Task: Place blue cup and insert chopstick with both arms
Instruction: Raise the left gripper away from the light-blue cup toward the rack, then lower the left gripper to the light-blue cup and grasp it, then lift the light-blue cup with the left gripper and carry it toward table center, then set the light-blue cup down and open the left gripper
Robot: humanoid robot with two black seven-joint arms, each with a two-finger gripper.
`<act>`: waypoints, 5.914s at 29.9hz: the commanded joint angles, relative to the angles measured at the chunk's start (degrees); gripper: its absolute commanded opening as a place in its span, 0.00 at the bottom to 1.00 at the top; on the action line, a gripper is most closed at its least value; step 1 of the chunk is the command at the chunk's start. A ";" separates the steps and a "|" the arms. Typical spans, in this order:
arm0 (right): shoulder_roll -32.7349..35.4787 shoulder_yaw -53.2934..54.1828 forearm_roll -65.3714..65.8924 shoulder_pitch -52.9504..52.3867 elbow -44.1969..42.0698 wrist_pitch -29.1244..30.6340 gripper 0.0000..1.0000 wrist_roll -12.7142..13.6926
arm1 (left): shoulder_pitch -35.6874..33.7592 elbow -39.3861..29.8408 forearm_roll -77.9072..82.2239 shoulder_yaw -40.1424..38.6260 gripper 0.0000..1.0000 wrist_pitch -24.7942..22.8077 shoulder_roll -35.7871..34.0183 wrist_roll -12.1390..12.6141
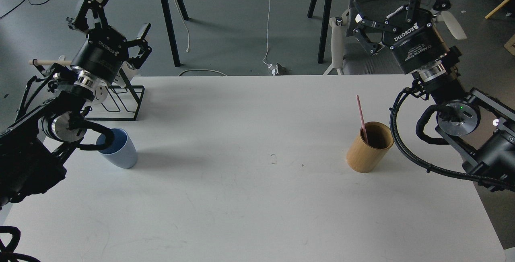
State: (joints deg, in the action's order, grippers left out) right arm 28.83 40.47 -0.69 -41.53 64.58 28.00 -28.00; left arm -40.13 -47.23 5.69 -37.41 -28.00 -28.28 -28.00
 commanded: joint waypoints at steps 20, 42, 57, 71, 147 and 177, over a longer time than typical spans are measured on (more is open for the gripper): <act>0.44 6.02 -0.10 1.63 0.46 0.00 0.96 0.00 | -3.55 -6.27 2.48 -3.02 1.00 0.00 -6.86 0.00; 1.93 6.72 -0.10 4.36 0.11 0.00 0.97 0.00 | -7.42 -11.05 63.99 27.47 0.99 8.83 -34.30 0.00; 2.02 7.08 -0.10 5.85 -0.06 0.00 0.97 0.00 | -5.13 -1.99 73.77 33.11 0.99 10.95 -25.43 0.00; 3.69 7.16 -0.10 6.73 0.02 0.00 0.96 0.00 | -1.88 2.58 73.86 33.11 0.97 13.85 -22.17 0.00; 7.38 15.25 -0.01 7.61 -8.50 0.00 0.96 0.00 | -30.36 20.52 73.50 64.48 0.00 13.41 26.78 0.00; 8.17 15.16 -0.10 7.96 -8.59 0.00 0.96 0.00 | -28.77 19.81 73.07 64.04 0.15 12.45 26.35 0.00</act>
State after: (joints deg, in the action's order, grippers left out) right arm 37.07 55.64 -0.73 -33.58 55.98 28.00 -28.00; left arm -69.18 -27.42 78.89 26.71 -15.53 -1.83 -28.00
